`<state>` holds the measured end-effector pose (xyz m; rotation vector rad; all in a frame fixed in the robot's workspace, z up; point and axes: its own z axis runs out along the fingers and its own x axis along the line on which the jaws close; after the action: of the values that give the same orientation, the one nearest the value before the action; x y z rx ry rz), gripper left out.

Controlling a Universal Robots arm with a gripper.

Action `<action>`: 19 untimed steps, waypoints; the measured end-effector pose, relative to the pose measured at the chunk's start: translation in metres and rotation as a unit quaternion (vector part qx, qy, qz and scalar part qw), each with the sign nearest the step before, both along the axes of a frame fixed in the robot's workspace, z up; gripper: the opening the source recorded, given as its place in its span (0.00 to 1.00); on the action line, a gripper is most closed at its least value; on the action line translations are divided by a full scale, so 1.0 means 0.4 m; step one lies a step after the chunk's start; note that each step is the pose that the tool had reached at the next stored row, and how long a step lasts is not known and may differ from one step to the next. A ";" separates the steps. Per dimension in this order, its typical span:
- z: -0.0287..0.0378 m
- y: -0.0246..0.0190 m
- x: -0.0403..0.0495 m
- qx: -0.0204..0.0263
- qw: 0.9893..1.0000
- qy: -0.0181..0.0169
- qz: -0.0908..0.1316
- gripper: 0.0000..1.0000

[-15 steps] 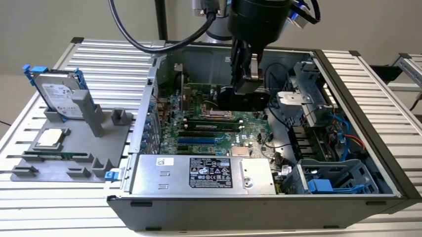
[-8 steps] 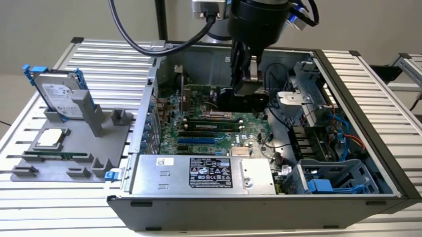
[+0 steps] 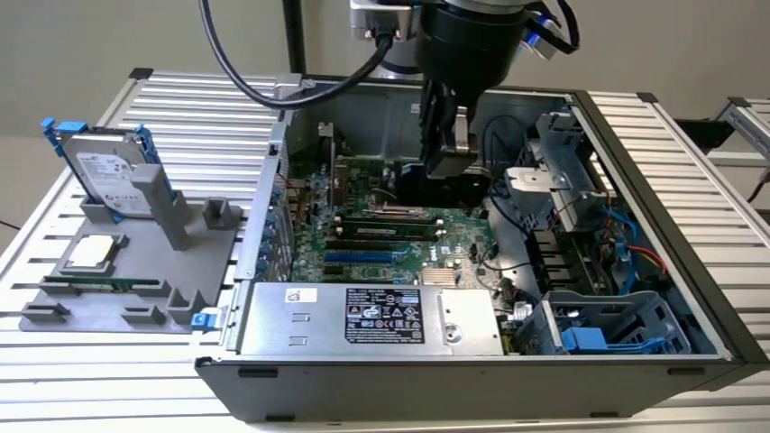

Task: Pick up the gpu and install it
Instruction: 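Insert the gpu into the slot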

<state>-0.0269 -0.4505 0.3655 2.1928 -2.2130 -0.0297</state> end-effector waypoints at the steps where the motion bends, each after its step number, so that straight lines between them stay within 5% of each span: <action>1: -0.001 0.000 0.000 0.000 1.000 0.000 0.000 0.00; 19: -0.025 0.002 0.000 0.000 1.000 0.000 0.000 0.00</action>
<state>-0.0269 -0.4499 0.3555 2.1925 -2.2133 -0.0296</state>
